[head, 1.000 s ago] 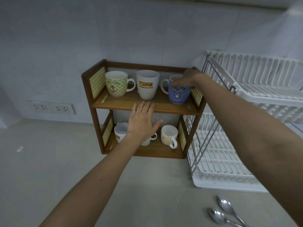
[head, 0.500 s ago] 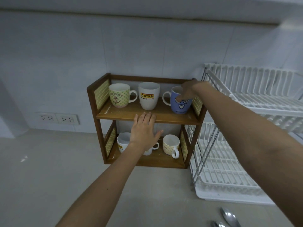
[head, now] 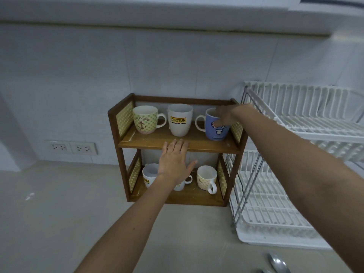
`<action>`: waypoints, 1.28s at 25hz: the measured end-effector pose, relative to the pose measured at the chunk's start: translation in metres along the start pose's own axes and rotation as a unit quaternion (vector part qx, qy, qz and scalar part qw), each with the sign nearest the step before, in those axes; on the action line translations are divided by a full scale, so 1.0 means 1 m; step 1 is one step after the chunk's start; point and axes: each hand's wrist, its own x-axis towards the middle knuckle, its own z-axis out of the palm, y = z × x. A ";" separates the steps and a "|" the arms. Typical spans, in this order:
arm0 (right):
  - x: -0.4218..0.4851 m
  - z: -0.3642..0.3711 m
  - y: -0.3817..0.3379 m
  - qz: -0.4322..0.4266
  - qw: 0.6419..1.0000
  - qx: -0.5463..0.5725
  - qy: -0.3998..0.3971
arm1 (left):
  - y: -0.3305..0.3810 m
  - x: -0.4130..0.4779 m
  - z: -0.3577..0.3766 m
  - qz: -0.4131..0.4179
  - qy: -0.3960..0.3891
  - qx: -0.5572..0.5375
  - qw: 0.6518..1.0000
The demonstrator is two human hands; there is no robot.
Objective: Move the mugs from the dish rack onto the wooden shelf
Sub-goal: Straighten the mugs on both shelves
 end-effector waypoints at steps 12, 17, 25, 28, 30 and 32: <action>-0.099 0.162 -0.072 -0.048 0.830 0.296 0.471 | -0.032 -0.087 0.042 0.000 0.065 -0.088 0.994; -0.070 0.215 -0.092 -0.079 0.923 0.272 0.261 | -0.080 -0.100 0.074 -0.181 -0.006 -0.178 0.967; 0.040 0.211 -0.119 -0.090 0.976 0.198 0.032 | -0.114 -0.045 0.105 -0.265 -0.058 -0.435 0.859; 0.057 0.217 -0.128 -0.133 0.980 0.146 -0.032 | -0.122 -0.046 0.124 -0.322 -0.087 -0.481 0.811; 0.068 0.221 -0.128 -0.151 0.977 0.136 -0.065 | -0.124 -0.052 0.142 -0.350 -0.089 -0.519 0.775; 0.077 0.221 -0.126 -0.149 0.980 0.119 -0.061 | -0.120 -0.056 0.159 -0.361 -0.084 -0.530 0.762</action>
